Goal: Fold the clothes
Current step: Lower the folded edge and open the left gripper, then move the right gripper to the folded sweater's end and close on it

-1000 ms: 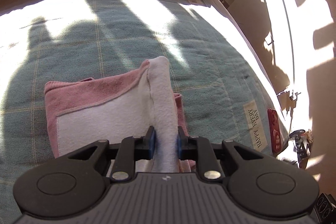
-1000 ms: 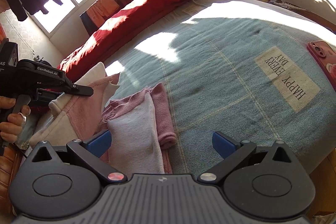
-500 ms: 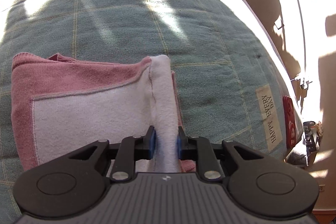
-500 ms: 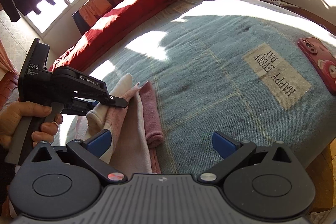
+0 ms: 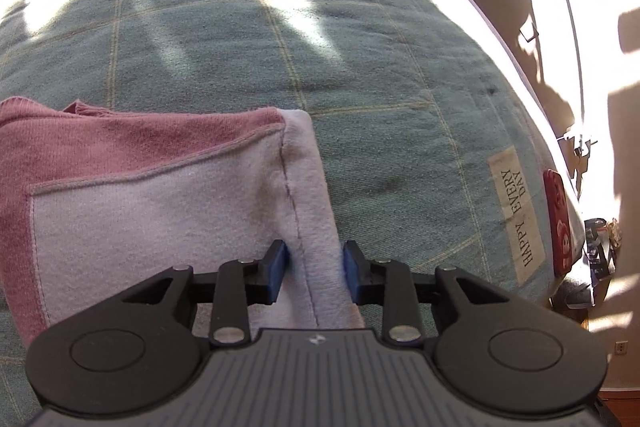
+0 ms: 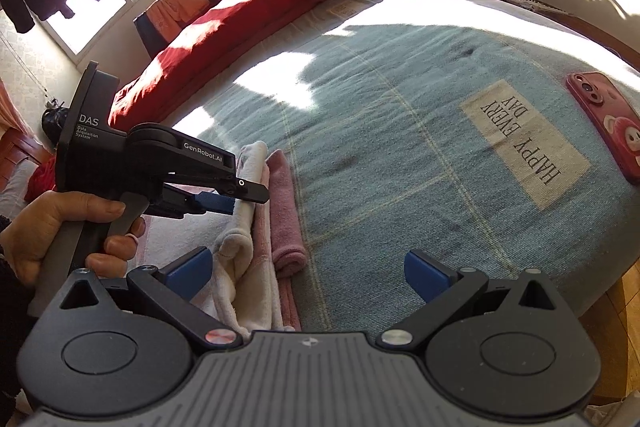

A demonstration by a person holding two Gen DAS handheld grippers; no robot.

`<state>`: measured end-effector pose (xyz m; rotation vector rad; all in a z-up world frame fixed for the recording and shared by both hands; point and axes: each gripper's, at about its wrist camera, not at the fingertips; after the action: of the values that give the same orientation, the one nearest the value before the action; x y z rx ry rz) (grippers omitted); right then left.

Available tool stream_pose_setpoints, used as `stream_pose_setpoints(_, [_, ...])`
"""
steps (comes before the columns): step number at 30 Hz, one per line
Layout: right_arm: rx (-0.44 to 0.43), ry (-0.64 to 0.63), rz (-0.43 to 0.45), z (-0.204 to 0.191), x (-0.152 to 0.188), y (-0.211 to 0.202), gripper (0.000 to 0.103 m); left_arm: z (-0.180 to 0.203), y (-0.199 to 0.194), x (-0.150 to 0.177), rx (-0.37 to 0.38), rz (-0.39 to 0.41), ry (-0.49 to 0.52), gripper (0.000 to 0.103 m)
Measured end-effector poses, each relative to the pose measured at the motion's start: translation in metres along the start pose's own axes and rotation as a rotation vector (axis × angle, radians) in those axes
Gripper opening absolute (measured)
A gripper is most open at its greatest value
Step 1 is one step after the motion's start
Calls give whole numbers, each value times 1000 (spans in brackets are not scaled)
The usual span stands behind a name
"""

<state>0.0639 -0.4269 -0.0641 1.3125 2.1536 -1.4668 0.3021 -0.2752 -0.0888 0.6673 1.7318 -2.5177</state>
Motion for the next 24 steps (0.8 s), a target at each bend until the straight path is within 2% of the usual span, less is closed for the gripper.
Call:
stream_pose_setpoints(4, [-25,-12,-6,-5,-1,1,103,-6,-21,-2,84,30,9,32])
stream_pose_setpoints(7, [-37,-28,-13,-10,-1,4,103,-10,-46,1,91,74,84,37])
stream_pose_setpoints(10, [-61,-51,-14,-18,0,5,103,-16,-68,12,51,116,209,44])
stream_pose_setpoints(13, [-85,-72,-20,-26,2,9,97,-25,-86,30,-9,149,334,51])
stream_pose_setpoints(17, [-103,-95,-52,-36,3,21,85,-37,-96,56,-82,165,459,55])
stream_pose_setpoints(22, [-105,-126,-95,-49,6,36,73,-48,-101,94,-95,192,573,60])
stream_pose_setpoints(24, [-96,-127,-105,-51,5,42,72,-51,-102,111,-104,224,642,60])
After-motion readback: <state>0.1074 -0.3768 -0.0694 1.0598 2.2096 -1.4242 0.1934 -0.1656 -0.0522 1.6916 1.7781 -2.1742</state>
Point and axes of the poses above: each gripper's, at about its wrist camera, not at the fingertips, and y roughly the way its jaws point, z to its right, x to its underside, and after that the axes turned 4 degrees about z, right-handed
